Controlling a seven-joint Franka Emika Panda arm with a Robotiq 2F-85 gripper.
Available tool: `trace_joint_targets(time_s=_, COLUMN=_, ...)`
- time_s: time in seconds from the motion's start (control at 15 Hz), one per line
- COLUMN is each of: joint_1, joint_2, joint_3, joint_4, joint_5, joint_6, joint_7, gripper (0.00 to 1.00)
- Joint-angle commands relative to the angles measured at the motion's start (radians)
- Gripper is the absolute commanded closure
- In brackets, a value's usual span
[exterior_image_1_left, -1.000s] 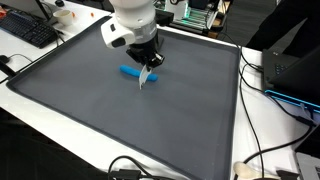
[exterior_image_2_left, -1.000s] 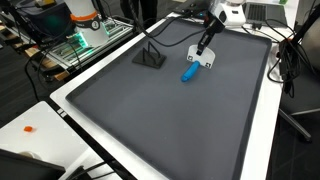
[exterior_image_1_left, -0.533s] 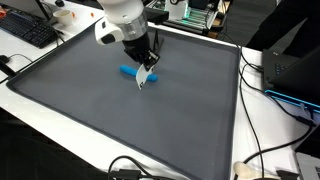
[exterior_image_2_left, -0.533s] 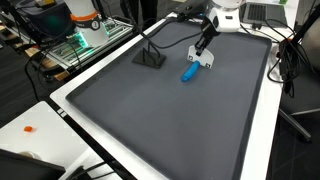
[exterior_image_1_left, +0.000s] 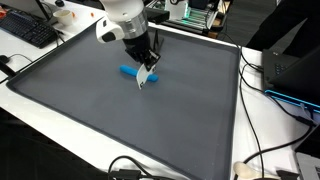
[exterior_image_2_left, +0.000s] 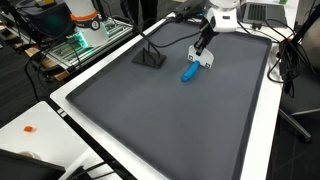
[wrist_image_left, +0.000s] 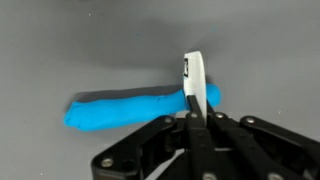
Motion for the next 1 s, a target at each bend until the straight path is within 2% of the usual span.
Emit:
trace_joint_targets(time_s=0.0, joint_1=0.004, joint_2=-0.028, joint_3=-0.002, joint_4=-0.051, joint_5=0.014, joint_6=0.023, joint_7=-0.001, gripper=0.99)
trace_joint_targets(time_s=0.6, joint_1=0.015, joint_2=-0.064, joint_3=0.016, joint_4=-0.055, joint_5=-0.002, joint_6=-0.007, joint_7=-0.064, gripper=0.99)
trace_joint_targets(time_s=0.93, joint_1=0.040, joint_2=-0.091, joint_3=-0.003, joint_4=-0.057, joint_5=-0.058, joint_6=-0.012, joint_7=-0.035, gripper=0.99)
